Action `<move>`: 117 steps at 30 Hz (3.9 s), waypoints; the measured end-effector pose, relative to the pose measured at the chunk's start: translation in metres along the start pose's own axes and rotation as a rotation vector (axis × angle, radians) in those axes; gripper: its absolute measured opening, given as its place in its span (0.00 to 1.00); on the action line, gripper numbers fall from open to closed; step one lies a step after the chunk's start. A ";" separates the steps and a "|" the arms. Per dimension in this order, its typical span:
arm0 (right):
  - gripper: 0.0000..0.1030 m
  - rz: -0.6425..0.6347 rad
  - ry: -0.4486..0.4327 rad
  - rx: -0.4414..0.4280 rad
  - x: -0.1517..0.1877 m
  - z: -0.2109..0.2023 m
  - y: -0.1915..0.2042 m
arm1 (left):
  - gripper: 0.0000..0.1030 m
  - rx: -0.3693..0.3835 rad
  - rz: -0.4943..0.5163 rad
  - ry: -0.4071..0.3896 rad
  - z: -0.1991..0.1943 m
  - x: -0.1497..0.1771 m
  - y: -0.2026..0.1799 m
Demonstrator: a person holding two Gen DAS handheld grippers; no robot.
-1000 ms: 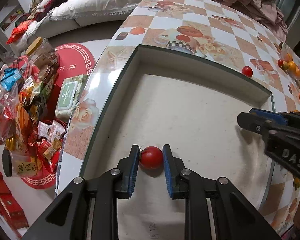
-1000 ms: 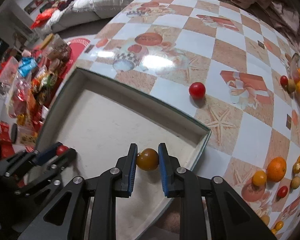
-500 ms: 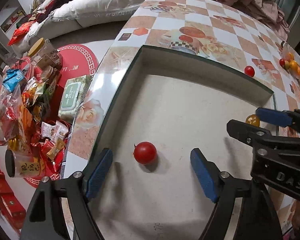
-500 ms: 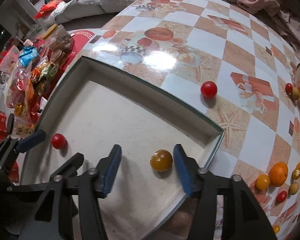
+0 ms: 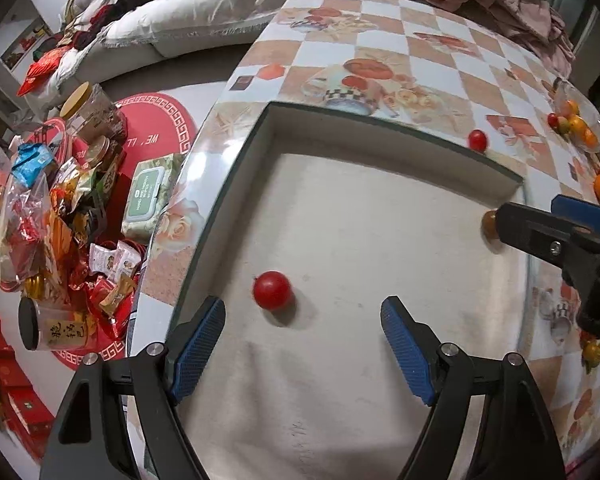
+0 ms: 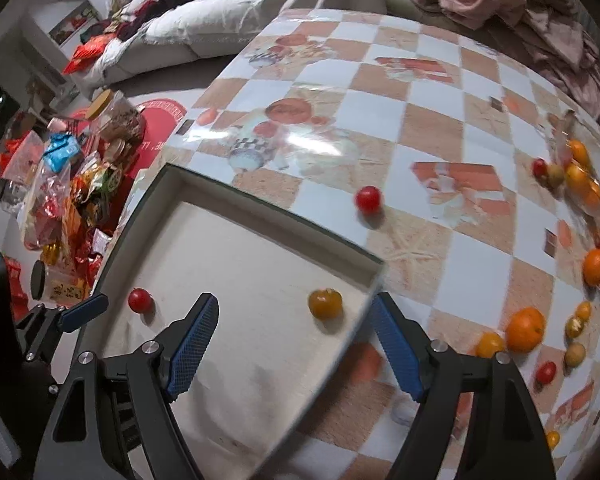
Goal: Organize fruits
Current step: 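Move both open tools back over the fruit on the table, then grasp a red cherry tomato with the left tool while the right tool grasps a yellow tomato, then carry both tomatoes into the white tray and open both tools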
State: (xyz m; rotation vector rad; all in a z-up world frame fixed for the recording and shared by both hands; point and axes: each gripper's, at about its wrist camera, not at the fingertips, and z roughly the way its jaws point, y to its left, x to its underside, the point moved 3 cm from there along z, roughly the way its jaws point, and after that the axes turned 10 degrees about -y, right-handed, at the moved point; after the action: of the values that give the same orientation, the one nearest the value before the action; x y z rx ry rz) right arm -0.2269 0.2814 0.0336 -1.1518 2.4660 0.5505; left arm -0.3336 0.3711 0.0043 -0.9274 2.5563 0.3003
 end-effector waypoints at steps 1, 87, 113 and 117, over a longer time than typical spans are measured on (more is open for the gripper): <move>0.79 0.012 -0.004 0.004 0.001 -0.004 -0.005 | 0.79 0.004 0.008 -0.003 -0.002 -0.001 -0.004; 0.22 0.461 0.025 0.224 0.141 -0.104 -0.259 | 0.24 0.372 0.278 0.065 -0.033 0.036 -0.261; 0.22 0.249 0.000 0.122 0.078 -0.090 -0.149 | 0.24 0.293 0.093 -0.021 -0.054 0.011 -0.138; 0.22 0.204 0.005 0.095 0.066 -0.079 -0.120 | 0.24 0.266 0.052 -0.027 -0.052 0.009 -0.110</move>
State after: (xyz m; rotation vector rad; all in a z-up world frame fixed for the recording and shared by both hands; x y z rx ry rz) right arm -0.1853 0.1296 0.0473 -0.8725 2.6005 0.4798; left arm -0.2837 0.2651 0.0397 -0.7523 2.5194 -0.0143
